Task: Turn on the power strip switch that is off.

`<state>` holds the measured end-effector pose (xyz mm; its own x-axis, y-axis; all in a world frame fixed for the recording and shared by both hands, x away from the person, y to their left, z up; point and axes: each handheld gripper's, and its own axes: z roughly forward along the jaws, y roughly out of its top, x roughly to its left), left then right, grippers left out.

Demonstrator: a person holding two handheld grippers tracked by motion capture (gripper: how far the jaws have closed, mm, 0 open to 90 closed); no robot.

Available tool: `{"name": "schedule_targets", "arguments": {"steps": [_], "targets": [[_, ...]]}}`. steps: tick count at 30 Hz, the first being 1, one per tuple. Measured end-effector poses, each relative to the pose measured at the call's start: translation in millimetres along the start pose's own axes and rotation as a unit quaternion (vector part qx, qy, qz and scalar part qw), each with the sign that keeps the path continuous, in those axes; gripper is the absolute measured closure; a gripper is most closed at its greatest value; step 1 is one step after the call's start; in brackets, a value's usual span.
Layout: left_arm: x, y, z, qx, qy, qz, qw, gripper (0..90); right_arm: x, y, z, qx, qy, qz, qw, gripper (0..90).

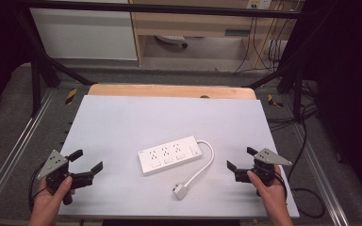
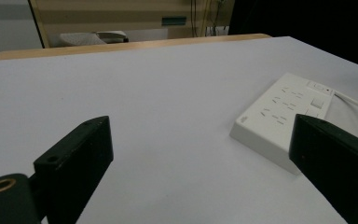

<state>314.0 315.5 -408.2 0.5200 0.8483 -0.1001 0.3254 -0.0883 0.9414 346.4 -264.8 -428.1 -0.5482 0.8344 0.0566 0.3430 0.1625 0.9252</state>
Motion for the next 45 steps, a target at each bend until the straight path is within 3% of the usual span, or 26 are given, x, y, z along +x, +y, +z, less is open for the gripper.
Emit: {"name": "schedule_targets", "arguments": {"steps": [15, 31, 39, 45], "targets": [[-4.2, -0.1, 1.8, 0.008, -0.006, 0.012, 0.9999, 6.3, 7.5, 4.6, 1.8, -0.007, 0.007, -0.006, 0.9999, 2.1], [-5.3, -1.3, 4.0, 0.013, -0.01, 0.013, 0.9998, 6.3, 24.7, 22.6, 0.8, -0.034, 0.021, 0.004, 0.9992, 1.8], [-5.9, -1.9, 4.8, 0.017, -0.009, 0.011, 0.9998, 6.3, 45.0, 35.5, 11.5, -0.04, 0.043, 0.011, 0.9982, 1.7], [-5.3, -1.9, 4.1, 0.017, -0.006, 0.013, 0.9998, 6.3, 60.1, 42.9, 31.8, -0.029, 0.059, 0.003, 0.9978, 2.1]]}}
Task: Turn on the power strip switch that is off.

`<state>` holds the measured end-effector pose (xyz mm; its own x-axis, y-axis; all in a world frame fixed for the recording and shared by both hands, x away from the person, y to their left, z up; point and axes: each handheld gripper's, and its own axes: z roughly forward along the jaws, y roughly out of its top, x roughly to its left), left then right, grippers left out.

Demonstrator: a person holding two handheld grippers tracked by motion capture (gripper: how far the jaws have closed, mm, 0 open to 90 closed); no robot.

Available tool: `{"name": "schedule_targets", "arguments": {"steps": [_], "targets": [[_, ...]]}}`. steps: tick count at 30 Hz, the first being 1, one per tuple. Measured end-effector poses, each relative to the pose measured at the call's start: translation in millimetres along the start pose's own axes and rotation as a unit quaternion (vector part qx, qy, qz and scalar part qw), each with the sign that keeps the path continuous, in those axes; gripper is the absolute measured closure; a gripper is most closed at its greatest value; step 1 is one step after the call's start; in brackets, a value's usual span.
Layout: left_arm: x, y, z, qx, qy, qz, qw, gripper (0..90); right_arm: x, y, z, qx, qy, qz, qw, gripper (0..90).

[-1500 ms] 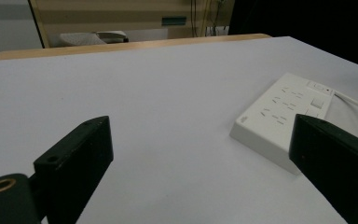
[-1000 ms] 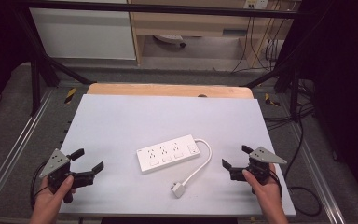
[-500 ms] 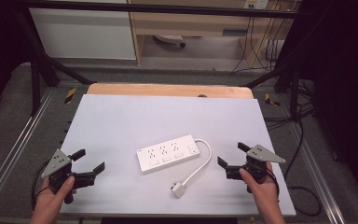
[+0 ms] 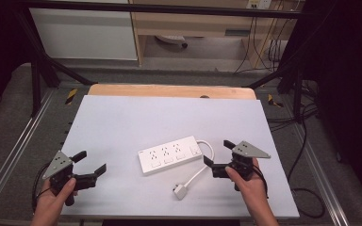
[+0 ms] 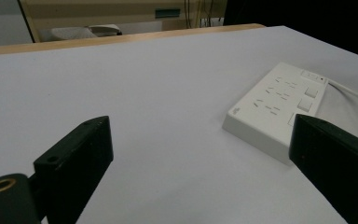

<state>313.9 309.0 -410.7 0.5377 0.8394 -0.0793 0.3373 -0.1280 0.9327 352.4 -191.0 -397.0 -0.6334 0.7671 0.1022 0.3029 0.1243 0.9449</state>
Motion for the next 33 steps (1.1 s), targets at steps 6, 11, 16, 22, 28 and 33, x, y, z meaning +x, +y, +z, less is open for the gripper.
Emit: {"name": "schedule_targets", "arguments": {"steps": [6, 11, 16, 22, 28, 33], "targets": [[-0.1, 0.0, 0.2, 0.0, -0.001, 0.0, 1.0, 6.3, 9.4, 2.3, 20.3, 0.025, 0.009, 0.004, 0.9996, 2.8], [0.6, -0.1, 0.4, 0.002, -0.001, 0.001, 1.0, 6.3, 16.5, 5.2, 31.2, 0.025, 0.015, 0.003, 0.9996, 2.7], [0.1, -0.1, 0.3, 0.001, -0.001, 0.0, 1.0, 6.3, 23.0, 8.4, 39.0, 0.024, 0.023, 0.002, 0.9994, 3.7], [0.8, -0.1, 0.1, 0.002, 0.0, 0.0, 1.0, 6.3, 32.0, 10.4, 49.8, 0.023, 0.033, 0.005, 0.9992, 5.5], [0.8, -0.2, 0.1, 0.002, -0.001, 0.001, 1.0, 6.3, 39.3, 11.4, 57.3, 0.024, 0.041, 0.002, 0.9989, 7.0], [1.1, -0.2, 0.0, 0.002, 0.0, 0.0, 1.0, 6.3, 47.0, 11.0, 64.6, 0.026, 0.049, 0.002, 0.9985, 10.4]]}}
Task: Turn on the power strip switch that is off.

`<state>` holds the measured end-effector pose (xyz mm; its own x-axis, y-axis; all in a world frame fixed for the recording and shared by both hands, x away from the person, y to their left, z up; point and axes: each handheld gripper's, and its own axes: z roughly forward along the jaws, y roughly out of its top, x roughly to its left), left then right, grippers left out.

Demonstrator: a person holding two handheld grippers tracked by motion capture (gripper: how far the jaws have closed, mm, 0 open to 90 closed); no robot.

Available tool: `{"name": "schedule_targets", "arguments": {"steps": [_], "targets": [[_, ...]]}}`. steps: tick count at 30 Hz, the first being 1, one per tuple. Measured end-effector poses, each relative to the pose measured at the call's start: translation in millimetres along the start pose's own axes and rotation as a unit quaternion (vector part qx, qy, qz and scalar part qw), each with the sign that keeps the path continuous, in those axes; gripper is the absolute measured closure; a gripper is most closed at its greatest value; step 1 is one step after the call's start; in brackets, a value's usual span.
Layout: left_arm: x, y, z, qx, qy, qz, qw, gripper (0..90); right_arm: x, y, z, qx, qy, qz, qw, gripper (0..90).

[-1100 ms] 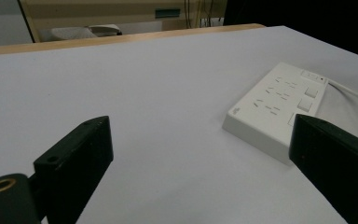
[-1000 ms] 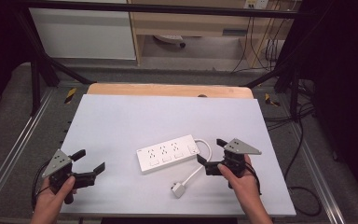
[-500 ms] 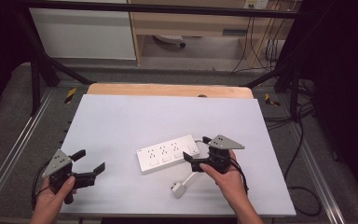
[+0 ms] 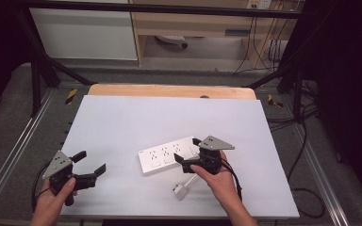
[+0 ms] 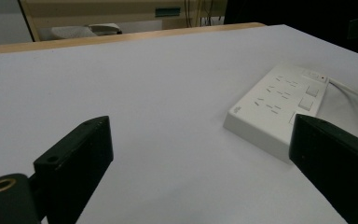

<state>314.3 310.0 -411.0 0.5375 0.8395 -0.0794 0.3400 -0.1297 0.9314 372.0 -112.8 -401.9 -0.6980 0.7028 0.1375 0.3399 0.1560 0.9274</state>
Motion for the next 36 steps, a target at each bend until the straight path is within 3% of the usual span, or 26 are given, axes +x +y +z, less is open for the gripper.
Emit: {"name": "schedule_targets", "arguments": {"steps": [14, 36], "targets": [[0.2, -0.1, 0.4, 0.002, 0.0, 0.002, 1.0, 6.3, 17.1, -2.6, 15.4, 0.001, 0.022, -0.014, 0.9997, 28.2], [0.5, 0.0, -0.3, 0.0, 0.001, 0.001, 1.0, 6.3, 38.6, -11.7, 37.6, 0.021, 0.034, -0.032, 0.9987, 56.3]]}}
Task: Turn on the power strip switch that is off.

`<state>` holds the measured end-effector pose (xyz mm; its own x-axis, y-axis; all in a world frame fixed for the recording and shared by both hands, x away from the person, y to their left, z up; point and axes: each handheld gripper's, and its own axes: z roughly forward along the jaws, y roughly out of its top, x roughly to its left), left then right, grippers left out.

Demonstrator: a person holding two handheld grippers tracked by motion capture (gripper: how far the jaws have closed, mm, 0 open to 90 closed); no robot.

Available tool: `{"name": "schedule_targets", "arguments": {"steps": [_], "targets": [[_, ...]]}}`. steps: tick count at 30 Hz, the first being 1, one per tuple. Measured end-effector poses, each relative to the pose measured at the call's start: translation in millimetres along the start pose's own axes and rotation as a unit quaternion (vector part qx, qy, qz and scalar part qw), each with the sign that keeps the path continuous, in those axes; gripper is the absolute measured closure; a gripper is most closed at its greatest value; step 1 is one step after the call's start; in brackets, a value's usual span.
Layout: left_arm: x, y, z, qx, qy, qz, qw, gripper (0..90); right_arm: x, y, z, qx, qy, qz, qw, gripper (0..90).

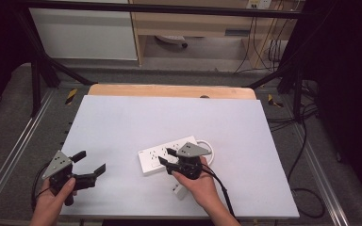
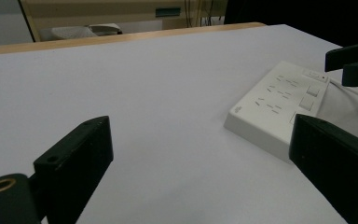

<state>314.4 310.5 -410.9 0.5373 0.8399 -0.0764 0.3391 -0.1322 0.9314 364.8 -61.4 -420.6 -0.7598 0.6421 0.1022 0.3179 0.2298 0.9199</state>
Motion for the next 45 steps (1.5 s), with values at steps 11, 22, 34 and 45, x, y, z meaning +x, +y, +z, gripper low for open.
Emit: {"name": "schedule_targets", "arguments": {"steps": [11, 22, 34, 45], "targets": [[-0.5, -0.2, 0.5, 0.001, -0.003, -0.002, 1.0, 6.3, 3.4, -2.5, 4.0, 0.003, 0.007, -0.01, 0.9999, 70.2], [-0.5, -0.3, 0.8, 0.003, -0.003, 0.0, 1.0, 6.3, 5.1, -4.6, 10.7, 0.014, 0.012, -0.018, 0.9997, 82.3], [-0.9, -0.4, 1.1, 0.004, -0.003, 0.003, 1.0, 6.3, 4.5, -5.2, 16.5, 0.031, 0.017, -0.026, 0.999, 88.0], [-0.9, -0.4, 1.1, 0.005, -0.002, 0.005, 1.0, 6.2, 2.6, -5.9, 21.9, 0.059, 0.02, -0.032, 0.9976, 90.0]]}}
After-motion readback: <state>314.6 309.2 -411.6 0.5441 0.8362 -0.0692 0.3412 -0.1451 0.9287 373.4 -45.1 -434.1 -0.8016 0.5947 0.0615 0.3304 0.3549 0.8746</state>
